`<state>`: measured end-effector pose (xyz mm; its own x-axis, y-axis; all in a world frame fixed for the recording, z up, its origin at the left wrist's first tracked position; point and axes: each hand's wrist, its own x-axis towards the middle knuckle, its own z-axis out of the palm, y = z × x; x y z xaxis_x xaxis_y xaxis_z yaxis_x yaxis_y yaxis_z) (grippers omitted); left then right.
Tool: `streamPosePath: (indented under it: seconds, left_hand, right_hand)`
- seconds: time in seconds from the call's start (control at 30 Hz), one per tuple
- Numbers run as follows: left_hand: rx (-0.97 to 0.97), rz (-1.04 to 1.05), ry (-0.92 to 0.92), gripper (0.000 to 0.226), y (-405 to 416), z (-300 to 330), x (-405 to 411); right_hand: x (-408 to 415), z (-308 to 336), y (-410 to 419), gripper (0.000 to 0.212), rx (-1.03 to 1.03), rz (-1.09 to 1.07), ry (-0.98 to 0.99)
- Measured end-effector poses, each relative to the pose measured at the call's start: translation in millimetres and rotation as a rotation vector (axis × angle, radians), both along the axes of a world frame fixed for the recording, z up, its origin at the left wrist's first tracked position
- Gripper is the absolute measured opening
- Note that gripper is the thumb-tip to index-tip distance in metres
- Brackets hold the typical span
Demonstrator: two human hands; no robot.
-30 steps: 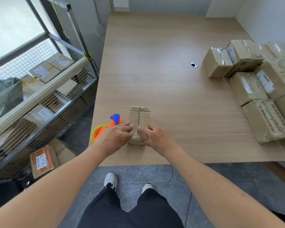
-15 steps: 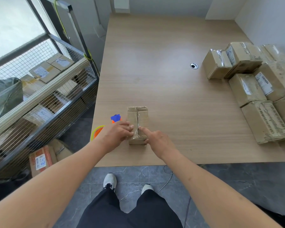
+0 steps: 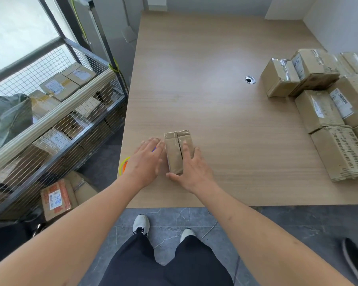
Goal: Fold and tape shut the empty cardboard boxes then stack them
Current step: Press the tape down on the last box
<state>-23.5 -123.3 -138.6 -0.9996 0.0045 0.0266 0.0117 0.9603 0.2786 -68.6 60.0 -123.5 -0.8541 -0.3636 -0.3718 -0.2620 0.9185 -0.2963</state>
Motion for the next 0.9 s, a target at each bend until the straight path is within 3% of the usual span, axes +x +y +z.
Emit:
streamPosePath:
  seconds: [0.2, 0.47, 0.63, 0.9]
  left_hand:
    - [0.018, 0.079, -0.118, 0.062, -6.1, -7.6, -0.6]
    - [0.003, 0.136, -0.164, 0.058, -9.3, 4.5, -3.1]
    - [-0.026, 0.146, -0.186, 0.061, -11.5, 38.3, -0.5]
    - [-0.086, 0.065, -0.131, 0.063, -30.4, 122.3, -4.9]
  right_hand:
    - [-0.2, -4.7, -21.7, 0.122, 0.046, -0.093, -0.023]
    - [-2.3, -5.5, -32.3, 0.102, 0.015, -0.129, -0.002]
    - [-3.7, 24.8, -21.5, 0.089, -0.103, -0.131, 0.033]
    - [1.9, 106.9, -32.1, 0.086, -0.133, -0.163, 0.142]
